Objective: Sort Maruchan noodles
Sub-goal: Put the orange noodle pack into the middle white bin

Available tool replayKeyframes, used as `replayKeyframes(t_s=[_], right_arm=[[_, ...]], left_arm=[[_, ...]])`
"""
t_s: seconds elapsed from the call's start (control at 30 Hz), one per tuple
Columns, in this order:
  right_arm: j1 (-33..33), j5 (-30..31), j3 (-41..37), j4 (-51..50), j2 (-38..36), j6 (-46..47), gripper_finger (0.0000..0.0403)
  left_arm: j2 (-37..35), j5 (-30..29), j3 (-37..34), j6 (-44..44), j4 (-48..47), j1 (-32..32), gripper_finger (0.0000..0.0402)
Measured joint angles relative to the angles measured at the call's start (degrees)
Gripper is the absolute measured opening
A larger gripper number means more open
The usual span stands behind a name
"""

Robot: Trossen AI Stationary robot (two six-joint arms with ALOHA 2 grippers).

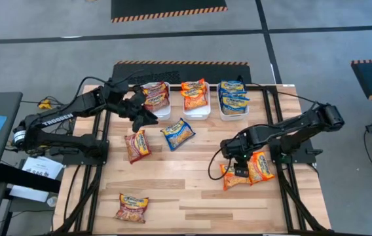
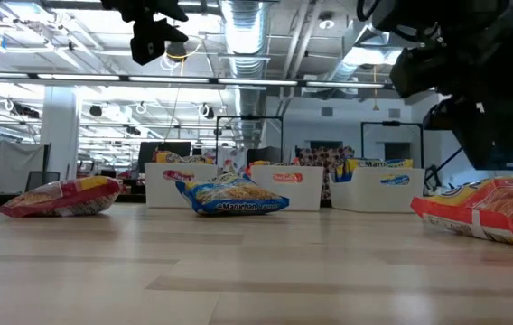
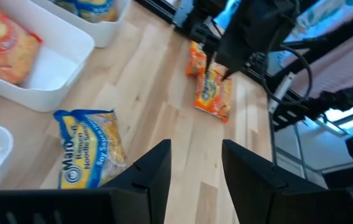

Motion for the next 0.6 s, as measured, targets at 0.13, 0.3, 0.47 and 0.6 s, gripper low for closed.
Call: replayKeyframes(t_s=[0.13,0.3,0.47,0.6], right_arm=[[-0.66,-0.25,-2.34,4.3,0.0,-1.81,0.0232],[-0.73,-0.06,-5.47,7.9,0.0,-4.32,0.0232],[-0.73,-0.08,-8.62,10.68,0.02,-5.27,0.0232],[-1.49,0.16,-9.8,10.43,1.55,-5.57,0.0232]], left_arm=[[0.02,-2.9,0.0,-0.65,-0.02,0.0,0.0128],[0.02,-6.1,0.0,-2.5,-0.02,0.02,0.0128],[0.02,-8.45,0.0,-3.06,0.1,0.02,0.0128],[0.02,-9.68,0.0,-4.51,0.65,0.02,0.0128]])
